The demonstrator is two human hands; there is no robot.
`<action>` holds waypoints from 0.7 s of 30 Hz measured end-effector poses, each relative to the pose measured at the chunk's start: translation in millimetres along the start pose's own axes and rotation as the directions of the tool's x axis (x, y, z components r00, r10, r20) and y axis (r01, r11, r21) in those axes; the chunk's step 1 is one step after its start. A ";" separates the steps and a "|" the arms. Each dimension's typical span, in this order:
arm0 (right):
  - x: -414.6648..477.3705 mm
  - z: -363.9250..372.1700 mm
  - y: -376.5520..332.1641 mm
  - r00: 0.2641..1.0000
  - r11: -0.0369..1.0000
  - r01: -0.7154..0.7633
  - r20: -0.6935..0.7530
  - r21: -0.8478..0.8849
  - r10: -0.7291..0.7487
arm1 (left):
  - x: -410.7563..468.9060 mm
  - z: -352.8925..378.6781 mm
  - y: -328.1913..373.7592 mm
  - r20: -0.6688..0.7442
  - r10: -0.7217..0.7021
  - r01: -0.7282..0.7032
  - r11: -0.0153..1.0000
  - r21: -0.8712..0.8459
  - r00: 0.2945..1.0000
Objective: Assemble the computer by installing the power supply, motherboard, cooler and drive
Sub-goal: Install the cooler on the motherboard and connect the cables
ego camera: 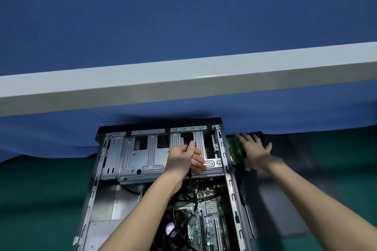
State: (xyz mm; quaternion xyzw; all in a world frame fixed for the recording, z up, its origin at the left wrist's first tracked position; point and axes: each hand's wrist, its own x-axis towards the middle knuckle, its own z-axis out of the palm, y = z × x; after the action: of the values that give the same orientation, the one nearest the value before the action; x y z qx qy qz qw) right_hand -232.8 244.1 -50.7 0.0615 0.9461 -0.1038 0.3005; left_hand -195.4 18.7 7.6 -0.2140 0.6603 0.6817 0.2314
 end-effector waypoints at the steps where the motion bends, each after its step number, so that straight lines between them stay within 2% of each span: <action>1: 9.9 2.3 1.2 0.999 0.993 0.017 0.038 -0.116 -0.012 | 2.6 -0.8 -3.4 0.003 0.005 -0.005 1.000 -0.001 1.000; 3: 27.0 5.0 1.1 0.995 0.965 0.041 0.093 -0.260 -0.018 | 7.2 -1.3 -7.8 0.001 0.016 -0.016 1.000 0.000 1.000; 6: 43.3 4.9 -2.0 0.989 0.920 0.052 0.151 -0.388 0.007 | 11.0 -0.4 -9.9 0.009 0.023 -0.023 1.000 0.005 1.000; 12: 47.8 3.5 -0.8 0.990 0.839 0.131 0.114 -0.529 -0.082 | 14.1 -2.6 -13.7 0.016 0.050 -0.050 0.999 0.005 0.999; 17: 36.6 -3.7 15.6 0.979 0.862 0.187 0.023 -0.471 -0.200 | 12.5 -1.9 -13.5 -0.008 0.045 -0.045 0.999 0.003 0.999; 21: 14.1 -17.4 30.4 0.966 0.932 0.207 -0.086 -0.298 -0.243 | 4.0 2.9 -11.0 -0.082 0.031 -0.027 0.999 0.047 0.996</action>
State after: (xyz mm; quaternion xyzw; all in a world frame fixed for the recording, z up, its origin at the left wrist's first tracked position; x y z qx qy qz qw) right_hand -248.4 278.5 -49.8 -0.0854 0.9685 0.0045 0.2340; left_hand -192.0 22.0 -3.5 -0.2270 0.6878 0.6601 0.1990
